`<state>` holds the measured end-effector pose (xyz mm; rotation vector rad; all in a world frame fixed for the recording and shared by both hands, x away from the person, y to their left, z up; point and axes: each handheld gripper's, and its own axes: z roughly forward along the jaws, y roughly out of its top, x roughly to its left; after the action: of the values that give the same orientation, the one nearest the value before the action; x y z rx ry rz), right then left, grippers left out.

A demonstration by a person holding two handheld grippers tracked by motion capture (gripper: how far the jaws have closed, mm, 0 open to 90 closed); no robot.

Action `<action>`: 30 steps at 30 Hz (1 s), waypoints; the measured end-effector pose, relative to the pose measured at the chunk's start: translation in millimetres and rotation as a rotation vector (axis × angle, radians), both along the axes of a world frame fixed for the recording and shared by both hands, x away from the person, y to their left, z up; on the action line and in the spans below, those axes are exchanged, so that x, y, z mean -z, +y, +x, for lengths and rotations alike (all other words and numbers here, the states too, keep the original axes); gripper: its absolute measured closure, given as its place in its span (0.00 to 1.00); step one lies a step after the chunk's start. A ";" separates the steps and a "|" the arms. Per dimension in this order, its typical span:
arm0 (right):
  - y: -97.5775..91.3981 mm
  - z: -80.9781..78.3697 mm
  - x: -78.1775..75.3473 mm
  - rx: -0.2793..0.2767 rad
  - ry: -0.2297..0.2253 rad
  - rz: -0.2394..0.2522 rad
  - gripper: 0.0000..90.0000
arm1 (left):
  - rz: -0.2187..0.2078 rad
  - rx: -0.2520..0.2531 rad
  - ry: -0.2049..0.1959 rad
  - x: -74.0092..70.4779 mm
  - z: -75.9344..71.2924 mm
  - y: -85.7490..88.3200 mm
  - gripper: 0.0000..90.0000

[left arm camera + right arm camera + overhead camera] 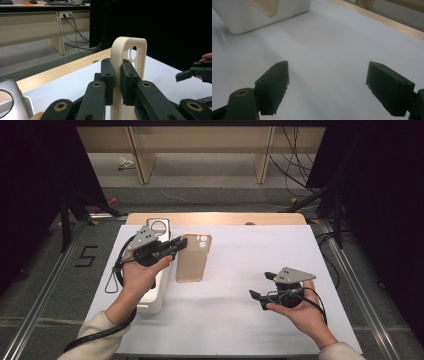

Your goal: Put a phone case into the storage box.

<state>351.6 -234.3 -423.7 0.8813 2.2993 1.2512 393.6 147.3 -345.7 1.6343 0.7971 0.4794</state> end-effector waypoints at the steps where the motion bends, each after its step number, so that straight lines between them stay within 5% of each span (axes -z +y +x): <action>1: -0.3 -0.1 -0.3 0.002 -0.002 0.000 0.22 | 0.002 -0.002 -0.003 -0.4 0.2 0.6 0.91; 30: -3.3 0.7 -0.1 0.029 -0.016 0.033 0.23 | 0.012 -0.038 -0.025 -11.5 4.2 22.9 0.91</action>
<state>352.3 -237.6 -423.6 0.9097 2.2518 1.2827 397.8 170.2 -334.2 1.6234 0.8098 0.5309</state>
